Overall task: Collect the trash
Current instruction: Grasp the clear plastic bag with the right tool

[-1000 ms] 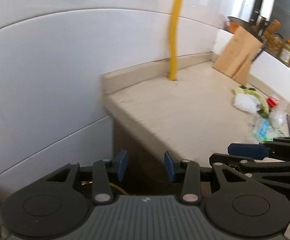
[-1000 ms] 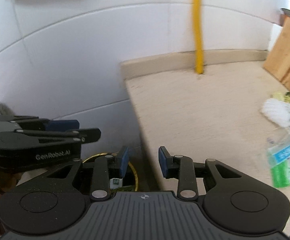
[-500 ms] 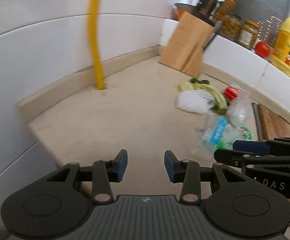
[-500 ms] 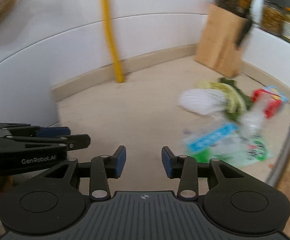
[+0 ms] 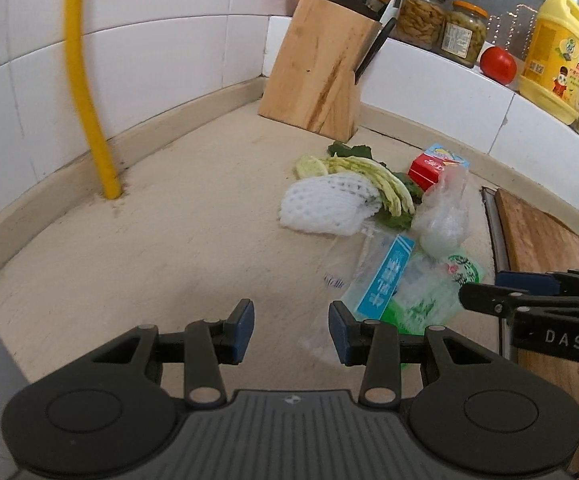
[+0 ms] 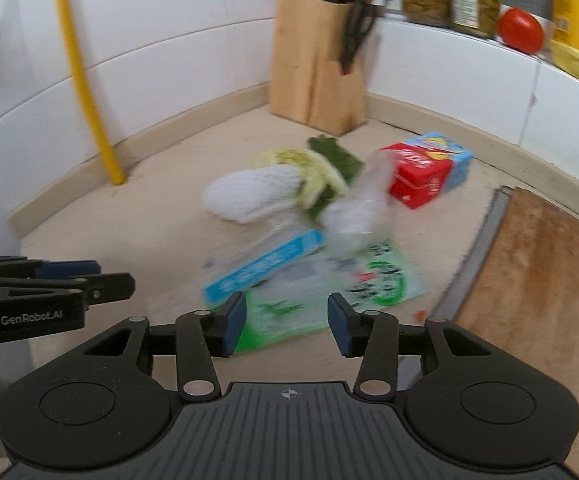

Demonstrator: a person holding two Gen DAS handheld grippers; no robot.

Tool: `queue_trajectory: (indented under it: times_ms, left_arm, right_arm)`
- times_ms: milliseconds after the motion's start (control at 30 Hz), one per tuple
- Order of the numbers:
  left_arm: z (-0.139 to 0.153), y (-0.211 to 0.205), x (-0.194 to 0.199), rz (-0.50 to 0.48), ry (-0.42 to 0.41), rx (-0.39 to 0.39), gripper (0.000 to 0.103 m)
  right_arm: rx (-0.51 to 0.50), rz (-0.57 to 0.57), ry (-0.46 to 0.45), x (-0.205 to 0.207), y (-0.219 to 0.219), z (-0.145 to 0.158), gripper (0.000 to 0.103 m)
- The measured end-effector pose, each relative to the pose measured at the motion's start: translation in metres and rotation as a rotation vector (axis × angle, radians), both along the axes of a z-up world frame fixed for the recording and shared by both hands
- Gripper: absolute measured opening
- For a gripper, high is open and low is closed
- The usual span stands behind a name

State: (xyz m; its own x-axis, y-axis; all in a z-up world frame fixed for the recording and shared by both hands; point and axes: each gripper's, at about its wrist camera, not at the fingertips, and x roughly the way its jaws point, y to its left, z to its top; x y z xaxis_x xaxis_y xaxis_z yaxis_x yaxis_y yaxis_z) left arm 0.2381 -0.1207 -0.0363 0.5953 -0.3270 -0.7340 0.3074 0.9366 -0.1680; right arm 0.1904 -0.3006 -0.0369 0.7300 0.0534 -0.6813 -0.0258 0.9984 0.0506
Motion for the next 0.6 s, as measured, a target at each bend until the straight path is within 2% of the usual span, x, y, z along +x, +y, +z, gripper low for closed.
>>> queue_trajectory:
  times_ms: [167,233,300,500,600]
  left_arm:
    - [0.002,-0.015,0.015,0.005,-0.006,0.013,0.036]
    - [0.003,-0.019,0.021,0.002,-0.008,0.015,0.043]
    - [0.004,-0.023,0.029,-0.006,-0.009,0.015,0.051]
    - [0.006,-0.036,0.053,-0.049,-0.027,0.015,0.057]
    - [0.006,-0.042,0.067,-0.075,-0.025,0.005,0.058]
  right_arm:
    - [0.015,-0.018,-0.02,0.017,-0.025,0.002,0.057]
    - [0.004,-0.02,-0.028,0.023,-0.03,0.002,0.063]
    - [0.002,-0.028,-0.03,0.03,-0.034,0.001,0.064]
    - [0.006,-0.06,-0.042,0.041,-0.04,0.003,0.066]
    - [-0.004,-0.07,-0.046,0.046,-0.039,0.004,0.071]
